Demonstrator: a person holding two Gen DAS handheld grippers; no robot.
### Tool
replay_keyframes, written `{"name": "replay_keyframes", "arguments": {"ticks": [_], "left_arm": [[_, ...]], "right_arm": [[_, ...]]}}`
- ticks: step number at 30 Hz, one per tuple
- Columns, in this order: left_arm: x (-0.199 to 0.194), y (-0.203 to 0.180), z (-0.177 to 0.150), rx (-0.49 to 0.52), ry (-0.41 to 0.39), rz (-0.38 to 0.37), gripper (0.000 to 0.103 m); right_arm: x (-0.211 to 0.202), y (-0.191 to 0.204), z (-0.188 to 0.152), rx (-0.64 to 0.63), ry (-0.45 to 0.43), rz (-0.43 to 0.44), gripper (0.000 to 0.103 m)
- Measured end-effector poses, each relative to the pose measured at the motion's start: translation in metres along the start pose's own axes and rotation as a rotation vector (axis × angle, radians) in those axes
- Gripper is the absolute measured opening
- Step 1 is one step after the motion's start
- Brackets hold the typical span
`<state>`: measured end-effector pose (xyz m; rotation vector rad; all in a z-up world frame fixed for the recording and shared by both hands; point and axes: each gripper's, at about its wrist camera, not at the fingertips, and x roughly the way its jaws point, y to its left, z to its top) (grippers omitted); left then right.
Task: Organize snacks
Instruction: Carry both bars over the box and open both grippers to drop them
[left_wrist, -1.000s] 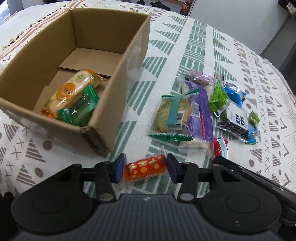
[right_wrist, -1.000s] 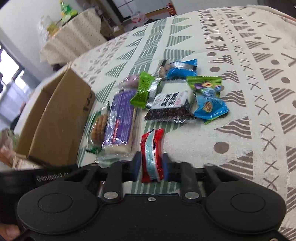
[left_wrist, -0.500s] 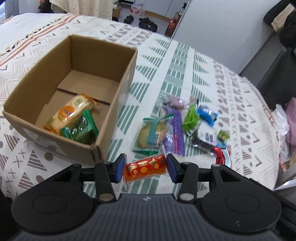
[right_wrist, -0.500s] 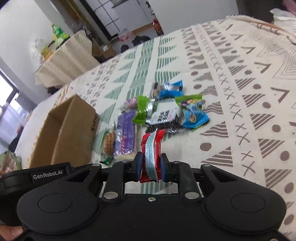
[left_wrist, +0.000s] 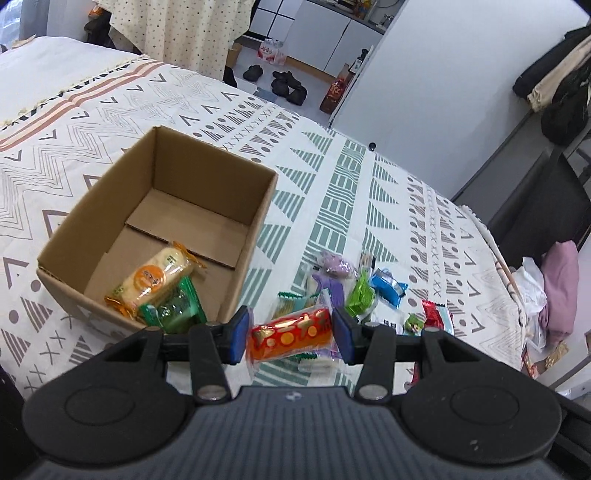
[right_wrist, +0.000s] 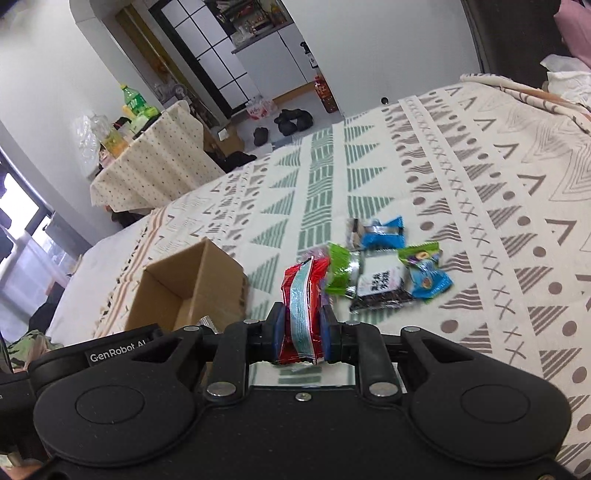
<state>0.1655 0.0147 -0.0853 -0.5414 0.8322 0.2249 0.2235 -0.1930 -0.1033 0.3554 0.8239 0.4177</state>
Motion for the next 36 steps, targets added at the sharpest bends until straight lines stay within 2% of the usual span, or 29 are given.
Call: {"name": "replay_keyframes", "arguments": {"ticks": [6, 9, 16, 23, 36], "left_arm": [[-0.005, 0.011, 0.011, -0.035, -0.020, -0.013, 0.046], [-0.004, 0.017, 0.021, -0.042, 0.000, -0.039, 0.046], [-0.002, 0.035, 0.036, -0.077, 0.002, -0.039, 0.046], [0.006, 0.068, 0.051, -0.147, 0.018, 0.001, 0.047], [0.017, 0.112, 0.070, -0.275, 0.001, 0.093, 0.047]], "right_arm": [[0.002, 0.020, 0.003, -0.009, -0.011, 0.010, 0.020], [0.004, 0.028, 0.004, -0.004, -0.013, 0.014, 0.020], [0.015, 0.049, 0.007, -0.023, -0.016, 0.014, 0.020], [0.032, 0.073, 0.006, -0.031, -0.002, 0.036, 0.020], [0.069, 0.110, 0.005, -0.040, 0.055, 0.079, 0.020]]}}
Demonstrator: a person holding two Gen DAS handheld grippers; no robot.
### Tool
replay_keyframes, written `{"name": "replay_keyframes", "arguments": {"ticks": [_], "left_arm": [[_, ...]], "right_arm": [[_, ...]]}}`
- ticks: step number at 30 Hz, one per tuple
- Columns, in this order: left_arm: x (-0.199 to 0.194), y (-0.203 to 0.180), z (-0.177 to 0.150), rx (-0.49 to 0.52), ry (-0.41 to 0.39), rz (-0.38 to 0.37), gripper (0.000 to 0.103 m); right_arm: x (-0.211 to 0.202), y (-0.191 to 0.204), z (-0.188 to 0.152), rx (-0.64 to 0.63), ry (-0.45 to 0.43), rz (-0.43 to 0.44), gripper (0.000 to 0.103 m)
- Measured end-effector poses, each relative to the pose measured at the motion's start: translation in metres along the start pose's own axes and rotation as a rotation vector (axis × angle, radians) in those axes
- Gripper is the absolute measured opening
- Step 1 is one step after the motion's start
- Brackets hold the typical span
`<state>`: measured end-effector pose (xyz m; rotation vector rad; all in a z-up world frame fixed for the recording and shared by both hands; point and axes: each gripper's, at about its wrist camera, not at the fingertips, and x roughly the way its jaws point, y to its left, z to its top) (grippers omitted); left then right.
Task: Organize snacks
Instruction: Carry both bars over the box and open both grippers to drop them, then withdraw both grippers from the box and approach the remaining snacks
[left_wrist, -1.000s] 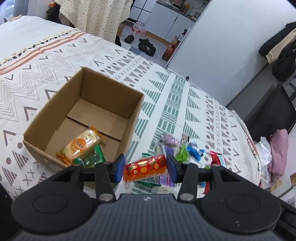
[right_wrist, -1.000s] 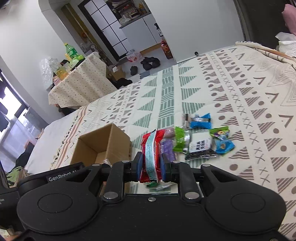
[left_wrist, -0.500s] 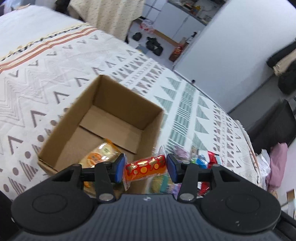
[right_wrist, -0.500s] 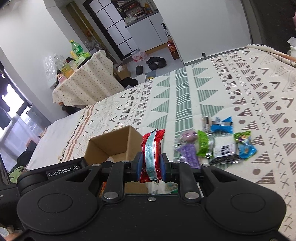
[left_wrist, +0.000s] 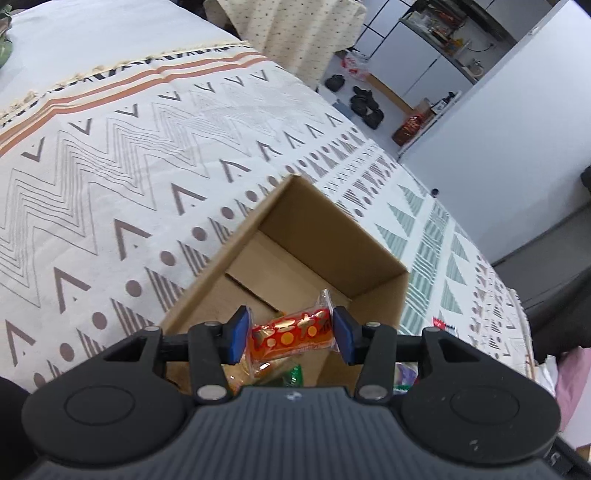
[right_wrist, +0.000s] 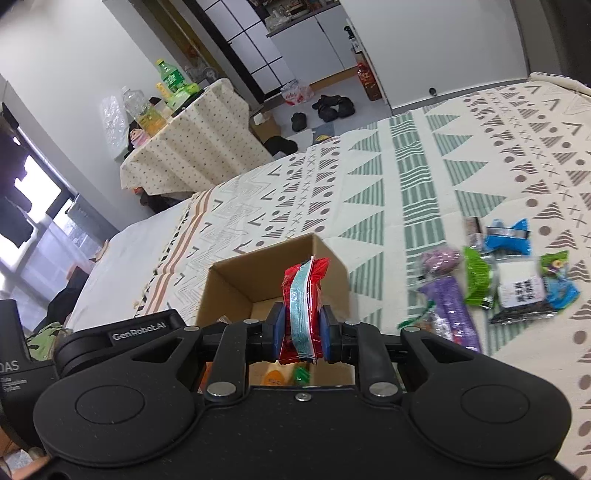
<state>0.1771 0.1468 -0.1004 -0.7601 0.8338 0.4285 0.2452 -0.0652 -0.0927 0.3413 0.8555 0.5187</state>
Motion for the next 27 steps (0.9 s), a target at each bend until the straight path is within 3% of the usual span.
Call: {"name": "replay_keyframes", "arguments": {"ticks": [4, 6, 8, 10, 14, 21, 27], "left_arm": [[0.005, 0.005, 0.003, -0.022, 0.010, 0.019, 0.050], [0.004, 0.005, 0.004, -0.019, -0.008, 0.028, 0.057], [0.004, 0.004, 0.004, -0.017, -0.017, 0.045, 0.064], [0.005, 0.003, 0.005, -0.023, -0.013, 0.056, 0.066], [0.005, -0.002, 0.001, -0.010, -0.014, 0.078, 0.079], [0.002, -0.017, -0.014, 0.050, 0.002, 0.087, 0.083], [-0.004, -0.041, -0.031, 0.170, -0.004, 0.048, 0.088]], "right_arm": [[0.013, 0.009, 0.003, -0.019, 0.023, 0.007, 0.020], [0.019, 0.013, 0.002, -0.023, 0.037, 0.019, 0.020], [0.023, 0.016, 0.002, -0.033, 0.046, 0.027, 0.027], [0.022, 0.017, 0.000, -0.044, 0.041, 0.021, 0.041], [0.015, 0.005, -0.001, -0.010, 0.044, 0.003, 0.041], [-0.003, -0.024, -0.009, 0.035, 0.038, -0.046, 0.041], [-0.023, -0.047, -0.014, 0.066, 0.028, -0.076, 0.042]]}}
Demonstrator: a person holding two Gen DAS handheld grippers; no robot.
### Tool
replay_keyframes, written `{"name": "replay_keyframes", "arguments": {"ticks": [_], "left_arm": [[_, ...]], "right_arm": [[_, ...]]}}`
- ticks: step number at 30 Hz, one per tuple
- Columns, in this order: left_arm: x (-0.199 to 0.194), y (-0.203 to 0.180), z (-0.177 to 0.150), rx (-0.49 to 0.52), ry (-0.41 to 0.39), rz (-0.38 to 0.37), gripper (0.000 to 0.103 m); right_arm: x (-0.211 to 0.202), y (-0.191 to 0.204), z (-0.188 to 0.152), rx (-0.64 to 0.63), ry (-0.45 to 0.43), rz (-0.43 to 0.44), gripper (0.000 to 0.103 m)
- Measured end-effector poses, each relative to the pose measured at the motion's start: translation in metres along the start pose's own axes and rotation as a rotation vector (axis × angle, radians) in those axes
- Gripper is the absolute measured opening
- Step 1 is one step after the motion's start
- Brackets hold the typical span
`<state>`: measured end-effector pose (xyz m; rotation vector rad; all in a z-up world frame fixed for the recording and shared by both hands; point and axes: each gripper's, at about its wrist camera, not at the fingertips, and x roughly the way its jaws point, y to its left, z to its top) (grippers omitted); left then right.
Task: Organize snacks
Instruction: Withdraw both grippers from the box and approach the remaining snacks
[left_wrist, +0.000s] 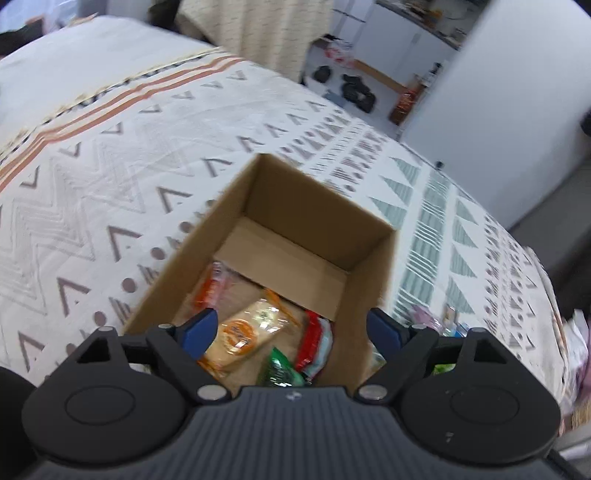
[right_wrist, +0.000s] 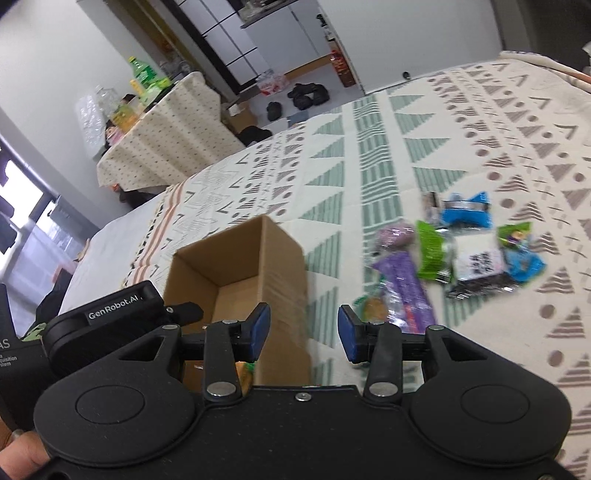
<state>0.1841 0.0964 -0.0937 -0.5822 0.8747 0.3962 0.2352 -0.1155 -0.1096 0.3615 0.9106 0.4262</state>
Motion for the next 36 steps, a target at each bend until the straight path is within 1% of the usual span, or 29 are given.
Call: {"name": "replay_keyframes", "arguments": {"ticks": [2, 4, 6, 9, 11, 13, 15, 17, 20, 26, 28, 31, 36], "left_arm": [[-0.004, -0.008, -0.005, 0.029, -0.004, -0.032, 0.091], [-0.009, -0.018, -0.009, 0.058, -0.016, -0.045, 0.092], [-0.013, -0.028, -0.014, 0.090, -0.027, -0.044, 0.094], [-0.016, -0.039, -0.022, 0.118, -0.020, -0.044, 0.094], [-0.018, -0.045, -0.026, 0.127, -0.019, -0.030, 0.095], [-0.020, -0.052, -0.029, 0.139, -0.017, -0.024, 0.095], [-0.024, -0.058, -0.033, 0.159, -0.024, -0.023, 0.095], [-0.027, -0.063, -0.036, 0.170, -0.025, -0.024, 0.096], [-0.029, -0.071, -0.042, 0.193, -0.036, -0.026, 0.103], [-0.028, -0.086, -0.053, 0.226, -0.042, -0.033, 0.103], [-0.027, -0.092, -0.058, 0.240, -0.043, -0.035, 0.103], [-0.024, -0.100, -0.064, 0.260, -0.047, -0.033, 0.103], [-0.017, -0.110, -0.071, 0.280, -0.037, -0.034, 0.103]], "right_arm": [[-0.009, -0.008, 0.001, 0.002, -0.010, -0.017, 0.045], [-0.019, -0.017, 0.002, 0.008, -0.032, -0.033, 0.054], [-0.030, -0.026, 0.004, 0.019, -0.053, -0.044, 0.058], [-0.043, -0.039, 0.005, 0.035, -0.077, -0.053, 0.060], [-0.051, -0.045, 0.005, 0.037, -0.093, -0.058, 0.064], [-0.059, -0.051, 0.004, 0.036, -0.106, -0.063, 0.070], [-0.064, -0.058, 0.003, 0.041, -0.111, -0.070, 0.074], [-0.069, -0.064, 0.002, 0.050, -0.112, -0.068, 0.074], [-0.075, -0.074, 0.001, 0.069, -0.119, -0.057, 0.078], [-0.087, -0.089, 0.001, 0.055, -0.134, -0.051, 0.089], [-0.090, -0.095, 0.002, 0.049, -0.139, -0.052, 0.094], [-0.093, -0.105, 0.001, 0.050, -0.152, -0.054, 0.097], [-0.094, -0.122, 0.002, 0.060, -0.170, -0.063, 0.099]]}}
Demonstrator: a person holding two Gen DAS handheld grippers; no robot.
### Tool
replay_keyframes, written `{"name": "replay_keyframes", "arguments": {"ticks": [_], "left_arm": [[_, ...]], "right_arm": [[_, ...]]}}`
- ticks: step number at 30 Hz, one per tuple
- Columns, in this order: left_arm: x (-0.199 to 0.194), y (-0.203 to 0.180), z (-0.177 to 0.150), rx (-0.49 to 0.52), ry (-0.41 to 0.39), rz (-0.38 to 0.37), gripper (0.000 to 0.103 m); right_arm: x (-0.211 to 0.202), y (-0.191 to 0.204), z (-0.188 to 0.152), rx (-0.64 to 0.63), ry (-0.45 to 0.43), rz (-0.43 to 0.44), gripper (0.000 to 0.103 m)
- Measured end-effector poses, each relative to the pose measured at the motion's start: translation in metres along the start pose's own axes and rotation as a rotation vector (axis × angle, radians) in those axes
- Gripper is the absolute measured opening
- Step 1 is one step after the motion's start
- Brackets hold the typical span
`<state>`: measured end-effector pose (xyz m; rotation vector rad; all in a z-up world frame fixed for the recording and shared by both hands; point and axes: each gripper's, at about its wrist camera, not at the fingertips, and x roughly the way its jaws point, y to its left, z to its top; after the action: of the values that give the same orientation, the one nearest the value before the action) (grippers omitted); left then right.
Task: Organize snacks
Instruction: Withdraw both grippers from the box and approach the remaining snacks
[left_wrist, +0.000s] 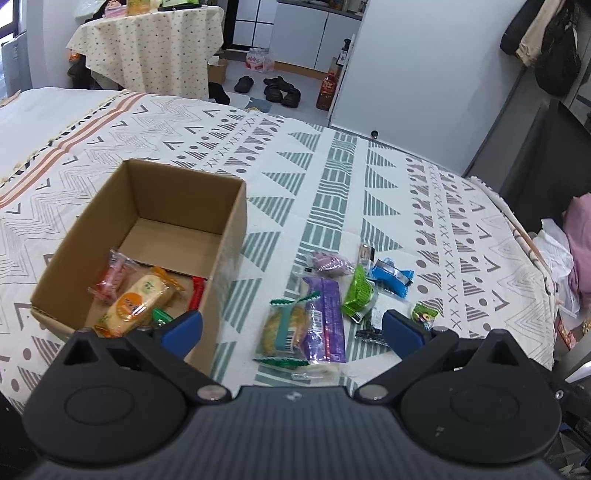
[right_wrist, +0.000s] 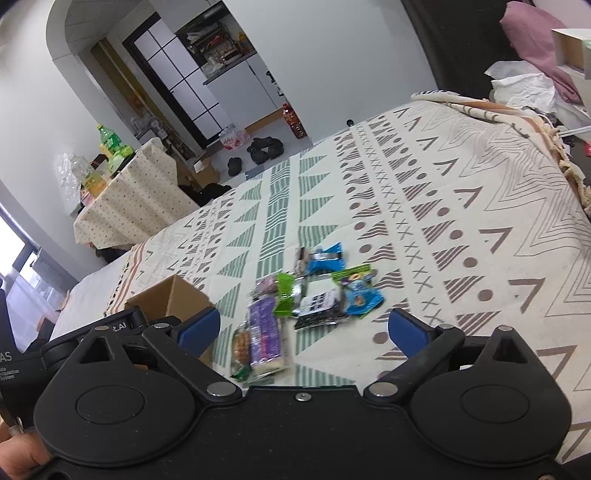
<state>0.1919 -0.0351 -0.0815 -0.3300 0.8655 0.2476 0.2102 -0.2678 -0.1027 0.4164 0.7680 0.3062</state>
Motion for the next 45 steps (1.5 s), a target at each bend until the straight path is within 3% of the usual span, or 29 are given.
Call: {"name": "replay_keyframes", "arguments": {"ticks": [6, 17, 23, 25, 30, 41, 45], "left_arm": [[0.015, -0.011, -0.004, 0.014, 0.061, 0.002, 0.103], [0.041, -0.023, -0.013, 0.039, 0.089, 0.000, 0.103], [0.060, -0.023, -0.010, 0.019, 0.097, -0.003, 0.100], [0.063, -0.024, -0.008, 0.018, 0.082, 0.013, 0.094], [0.077, -0.019, -0.006, -0.011, 0.102, 0.046, 0.061], [0.109, -0.012, -0.010, -0.023, 0.170, 0.123, 0.057], [0.112, -0.012, -0.010, -0.020, 0.150, 0.129, 0.057]], "right_arm": [[0.008, -0.020, 0.000, 0.009, 0.000, -0.012, 0.099], [0.037, -0.043, -0.004, -0.001, 0.043, 0.031, 0.097], [0.064, -0.053, -0.004, 0.024, 0.092, 0.059, 0.078], [0.071, -0.055, -0.004, 0.033, 0.093, 0.068, 0.074], [0.087, -0.060, -0.001, 0.034, 0.091, 0.093, 0.065], [0.124, -0.066, 0.004, 0.038, 0.102, 0.087, 0.061], [0.134, -0.065, 0.005, 0.020, 0.107, 0.071, 0.061]]}}
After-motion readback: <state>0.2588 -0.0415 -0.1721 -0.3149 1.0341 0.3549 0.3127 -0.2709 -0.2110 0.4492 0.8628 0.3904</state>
